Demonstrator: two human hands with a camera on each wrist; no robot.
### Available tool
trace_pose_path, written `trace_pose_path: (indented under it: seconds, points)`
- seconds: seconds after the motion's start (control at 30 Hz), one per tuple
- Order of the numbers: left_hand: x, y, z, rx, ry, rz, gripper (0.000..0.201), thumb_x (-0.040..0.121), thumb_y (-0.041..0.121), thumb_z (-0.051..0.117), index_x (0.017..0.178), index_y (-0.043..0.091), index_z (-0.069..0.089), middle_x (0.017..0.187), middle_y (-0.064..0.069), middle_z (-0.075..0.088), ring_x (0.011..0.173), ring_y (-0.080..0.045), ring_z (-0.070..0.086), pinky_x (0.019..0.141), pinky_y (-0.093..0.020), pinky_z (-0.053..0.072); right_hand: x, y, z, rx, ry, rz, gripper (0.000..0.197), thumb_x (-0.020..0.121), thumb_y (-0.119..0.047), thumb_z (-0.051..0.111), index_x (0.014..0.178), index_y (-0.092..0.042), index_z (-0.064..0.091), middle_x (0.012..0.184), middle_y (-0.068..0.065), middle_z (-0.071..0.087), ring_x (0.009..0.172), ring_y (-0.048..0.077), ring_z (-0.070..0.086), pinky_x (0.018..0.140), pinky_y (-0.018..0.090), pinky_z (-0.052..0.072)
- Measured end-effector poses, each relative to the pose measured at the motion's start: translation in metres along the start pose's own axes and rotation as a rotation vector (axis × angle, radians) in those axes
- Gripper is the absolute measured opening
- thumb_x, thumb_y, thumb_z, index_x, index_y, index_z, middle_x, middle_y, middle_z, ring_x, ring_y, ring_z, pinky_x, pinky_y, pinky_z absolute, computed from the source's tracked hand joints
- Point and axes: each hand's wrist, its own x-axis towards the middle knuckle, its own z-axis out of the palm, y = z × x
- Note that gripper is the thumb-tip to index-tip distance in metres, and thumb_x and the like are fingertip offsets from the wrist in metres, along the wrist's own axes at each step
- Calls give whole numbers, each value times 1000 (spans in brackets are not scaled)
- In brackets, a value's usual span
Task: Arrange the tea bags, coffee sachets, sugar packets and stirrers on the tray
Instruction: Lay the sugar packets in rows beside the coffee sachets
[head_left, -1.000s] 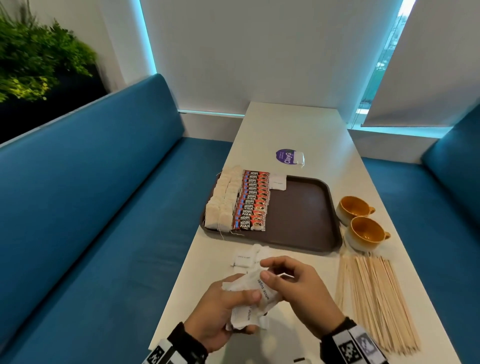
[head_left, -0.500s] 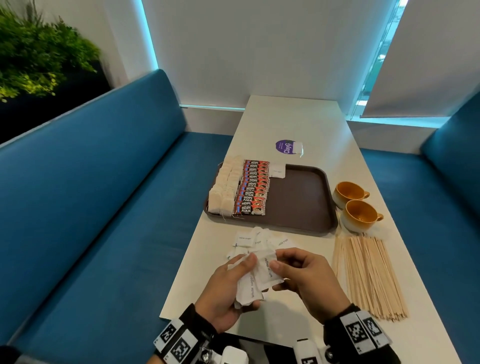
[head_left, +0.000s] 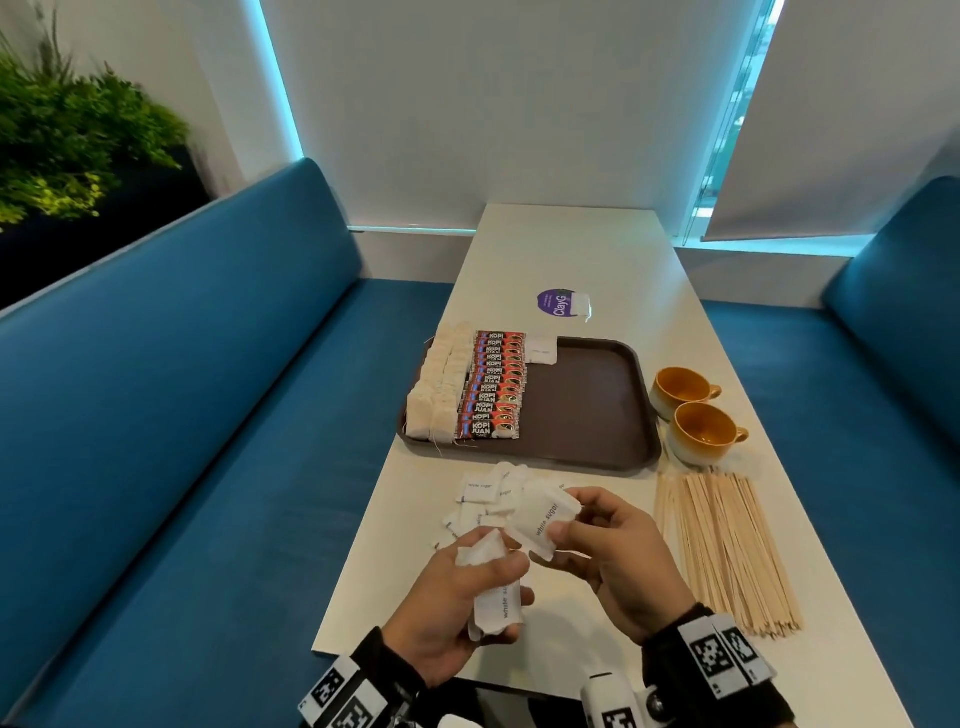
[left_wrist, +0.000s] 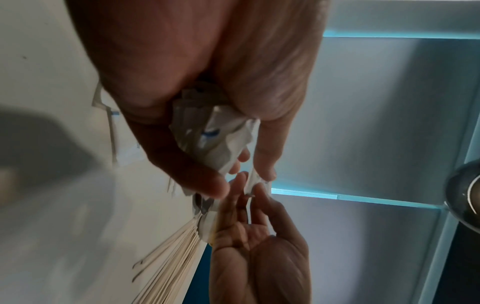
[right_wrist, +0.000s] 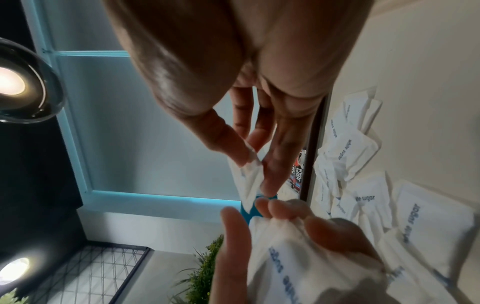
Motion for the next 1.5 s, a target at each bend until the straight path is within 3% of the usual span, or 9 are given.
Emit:
trace_pose_path:
  seconds: [0.13, 0.43, 0.57, 0.67, 0.83, 1.0, 1.1, 1.23, 1.5]
  points:
    - [3, 0, 7, -77, 77, -51, 38, 83, 43, 78, 105, 14, 65, 92, -9, 62, 78, -27, 61, 49, -29, 47, 0, 0, 2, -216, 94, -149, 19, 82, 6, 75, 94, -7, 73, 95, 15, 72, 88, 33, 73, 69, 40, 64]
    - [16, -2, 8, -156, 161, -40, 71, 69, 63, 77, 114, 10, 62, 99, -15, 63, 78, -26, 62, 58, -33, 51, -4, -2, 15, -711, 66, -589, 23, 83, -11, 80, 81, -33, 73, 84, -15, 67, 78, 12, 60, 66, 23, 52]
    - [15, 0, 8, -171, 46, 6, 67, 84, 61, 65, 121, 5, 67, 95, -13, 65, 66, -18, 58, 52, -27, 45, -4, 5, 17, -915, -133, -492, 18, 82, -24, 77, 87, -40, 77, 89, -19, 64, 89, 6, 58, 72, 16, 44]
    - [13, 5, 10, -154, 26, 26, 47, 85, 42, 74, 115, 7, 70, 97, -14, 66, 65, -16, 58, 53, -25, 43, -3, 8, 14, -879, -192, -438, 21, 82, -19, 70, 89, -38, 76, 90, -18, 64, 89, 8, 58, 72, 19, 43]
    - [12, 6, 2, -146, -11, 43, 46, 88, 18, 78, 128, 3, 62, 104, -17, 65, 76, -21, 61, 59, -29, 49, -2, 3, 8, -709, -178, -354, 38, 82, 3, 64, 85, -32, 80, 86, -9, 73, 86, 13, 67, 75, 35, 57]
    - [13, 10, 4, -170, -13, 42, 45, 86, 4, 72, 129, 0, 60, 100, -20, 67, 74, -24, 62, 57, -29, 53, 4, 0, -1, -465, -54, -337, 31, 82, 12, 67, 85, -17, 78, 86, -1, 75, 80, 12, 68, 73, 27, 56]
    - [13, 10, 3, -205, -17, 52, 46, 88, 5, 72, 132, 1, 60, 107, -22, 67, 79, -25, 65, 58, -30, 54, 10, 1, -6, -355, 20, -322, 14, 84, 3, 75, 88, -10, 72, 93, 0, 74, 79, 18, 67, 73, 34, 59]
    - [14, 13, 3, -167, -16, 49, 46, 87, 11, 76, 130, 5, 62, 108, -23, 68, 78, -26, 64, 58, -31, 56, 9, 1, -3, -241, -81, -324, 13, 82, 1, 79, 92, -5, 72, 93, 12, 74, 79, 36, 70, 69, 39, 61]
    - [25, 18, 2, -166, 95, -4, 47, 88, 41, 71, 124, 11, 67, 106, -24, 69, 79, -28, 61, 50, -30, 52, 20, 7, -4, -359, -101, -308, 22, 79, 5, 81, 92, -13, 81, 82, 10, 75, 69, 29, 72, 69, 29, 58]
